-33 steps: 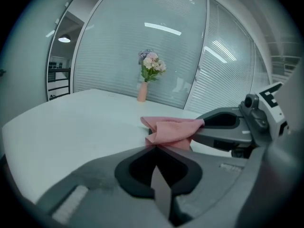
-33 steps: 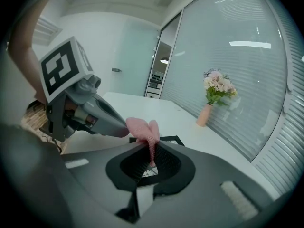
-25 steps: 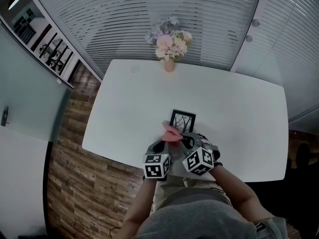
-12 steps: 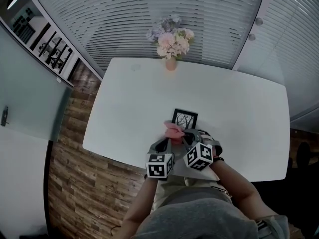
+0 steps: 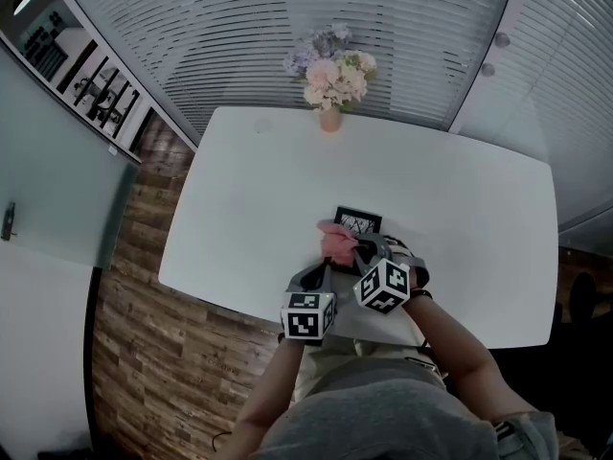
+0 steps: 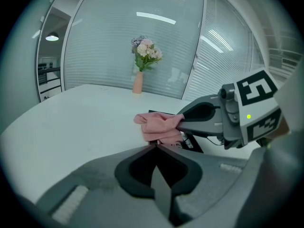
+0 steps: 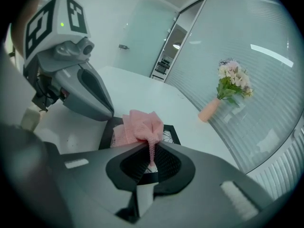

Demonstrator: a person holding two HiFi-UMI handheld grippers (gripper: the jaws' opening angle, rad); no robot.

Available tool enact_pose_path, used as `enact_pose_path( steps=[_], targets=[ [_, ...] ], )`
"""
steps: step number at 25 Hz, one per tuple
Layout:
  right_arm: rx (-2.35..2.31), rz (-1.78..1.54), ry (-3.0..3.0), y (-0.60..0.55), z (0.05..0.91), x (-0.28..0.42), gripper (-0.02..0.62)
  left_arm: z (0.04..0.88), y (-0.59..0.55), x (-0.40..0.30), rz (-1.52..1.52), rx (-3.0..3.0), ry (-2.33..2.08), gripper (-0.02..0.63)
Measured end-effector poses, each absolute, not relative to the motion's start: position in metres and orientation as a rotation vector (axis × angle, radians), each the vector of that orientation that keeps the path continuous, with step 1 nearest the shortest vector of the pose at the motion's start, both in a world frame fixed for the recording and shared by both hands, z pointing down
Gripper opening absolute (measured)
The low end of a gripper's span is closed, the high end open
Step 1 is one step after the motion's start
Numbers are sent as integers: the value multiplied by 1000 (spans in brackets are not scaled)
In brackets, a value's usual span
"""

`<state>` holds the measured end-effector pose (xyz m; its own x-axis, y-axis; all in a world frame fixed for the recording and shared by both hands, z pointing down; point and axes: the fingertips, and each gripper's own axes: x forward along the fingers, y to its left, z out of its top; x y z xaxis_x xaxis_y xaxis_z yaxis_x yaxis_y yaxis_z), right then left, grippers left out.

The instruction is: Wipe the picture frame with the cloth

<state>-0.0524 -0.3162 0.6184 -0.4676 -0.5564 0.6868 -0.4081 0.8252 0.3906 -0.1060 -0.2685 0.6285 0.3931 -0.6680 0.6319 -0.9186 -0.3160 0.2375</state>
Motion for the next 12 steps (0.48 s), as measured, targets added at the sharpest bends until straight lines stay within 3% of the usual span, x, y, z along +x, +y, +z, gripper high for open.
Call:
enact_pose_path(
  steps=[12],
  targets=[
    [801, -180, -2094, -349, 619, -43, 17, 629, -270, -105, 576, 2085, -1347, 2]
  ],
)
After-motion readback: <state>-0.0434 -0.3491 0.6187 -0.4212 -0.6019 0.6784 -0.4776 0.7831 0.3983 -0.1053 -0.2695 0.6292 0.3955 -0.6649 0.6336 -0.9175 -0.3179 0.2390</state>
